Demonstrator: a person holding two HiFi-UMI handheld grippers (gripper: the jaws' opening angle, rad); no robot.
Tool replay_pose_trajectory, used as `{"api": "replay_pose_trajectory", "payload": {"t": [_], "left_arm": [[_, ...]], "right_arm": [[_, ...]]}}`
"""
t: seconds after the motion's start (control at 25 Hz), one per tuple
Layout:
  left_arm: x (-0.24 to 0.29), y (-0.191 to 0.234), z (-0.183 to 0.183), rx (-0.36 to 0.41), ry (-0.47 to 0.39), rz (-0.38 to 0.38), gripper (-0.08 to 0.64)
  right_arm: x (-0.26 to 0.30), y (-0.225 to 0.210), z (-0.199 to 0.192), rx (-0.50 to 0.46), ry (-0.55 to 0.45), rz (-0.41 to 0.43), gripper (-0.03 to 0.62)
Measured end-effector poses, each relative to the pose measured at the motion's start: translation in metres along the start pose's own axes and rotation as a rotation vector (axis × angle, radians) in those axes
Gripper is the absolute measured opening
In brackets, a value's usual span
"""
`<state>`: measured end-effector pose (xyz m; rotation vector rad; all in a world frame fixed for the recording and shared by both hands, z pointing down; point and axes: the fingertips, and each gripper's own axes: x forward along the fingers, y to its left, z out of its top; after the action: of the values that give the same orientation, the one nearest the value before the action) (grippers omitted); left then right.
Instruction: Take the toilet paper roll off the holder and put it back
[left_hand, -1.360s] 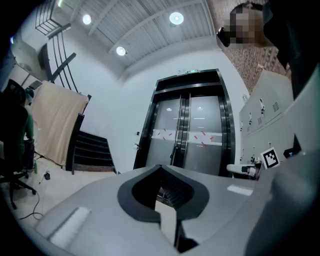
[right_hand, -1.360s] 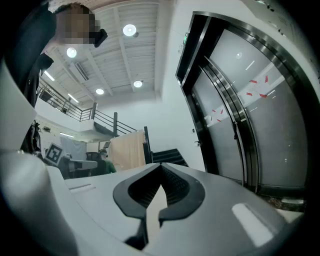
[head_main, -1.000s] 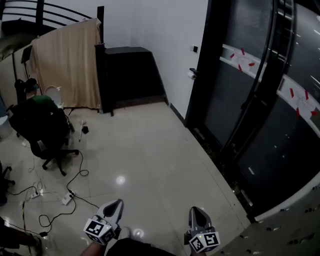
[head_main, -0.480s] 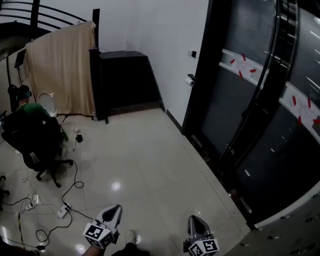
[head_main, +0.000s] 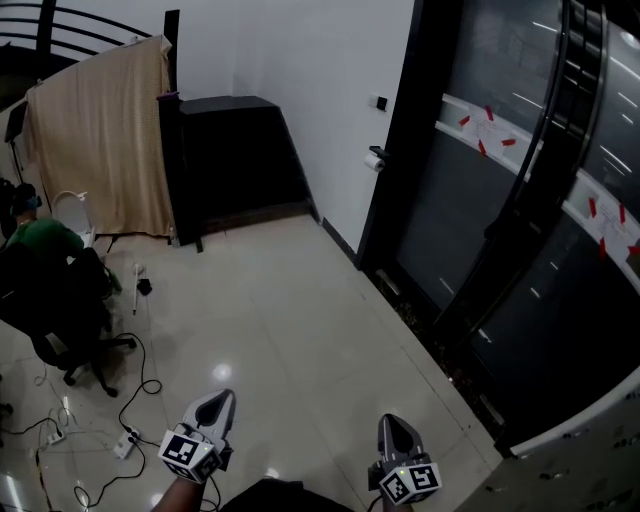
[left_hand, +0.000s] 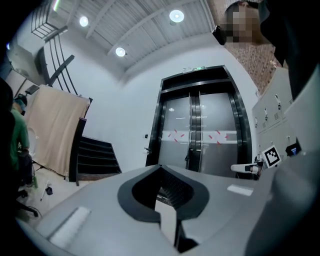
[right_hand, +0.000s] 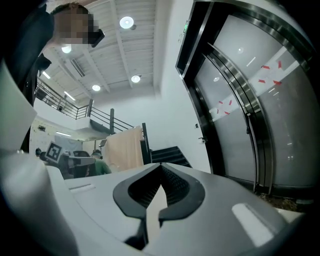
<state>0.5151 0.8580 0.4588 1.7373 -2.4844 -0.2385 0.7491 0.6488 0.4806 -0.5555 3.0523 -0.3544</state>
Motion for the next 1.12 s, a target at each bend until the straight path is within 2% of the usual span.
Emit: {"api": "replay_pose_trajectory", "payload": {"t": [0.28,0.56,0.84,0.96,1.12], "left_arm": [[0.006,0.072,-0.009,-0.023,0.000,0.082,0.001],[0.053,0.109,-0.022,-0.022,0.035,0.165,0.002],[0.138,0.141,0.001,-0.009,0.001,0.214,0.001],[0.185,0.145,0.003,0.001,-0.018,0.222,0.002],[0.249,0.139,0.011,-0.075,-0.032,0.211,0.001]], "right_arm": [[0.073,0.029,-0.006,-0.042,0.043,0.074,0.014],[0.152,-0.004,-0.013,0.002,0.074,0.124,0.014],[0.262,-0.036,0.009,-0.012,0.030,0.215,0.014],[0.298,-0.063,0.023,-0.026,0.022,0.246,0.014],[0.336,-0.107,0.036,-0.009,0.019,0.236,0.014]]}}
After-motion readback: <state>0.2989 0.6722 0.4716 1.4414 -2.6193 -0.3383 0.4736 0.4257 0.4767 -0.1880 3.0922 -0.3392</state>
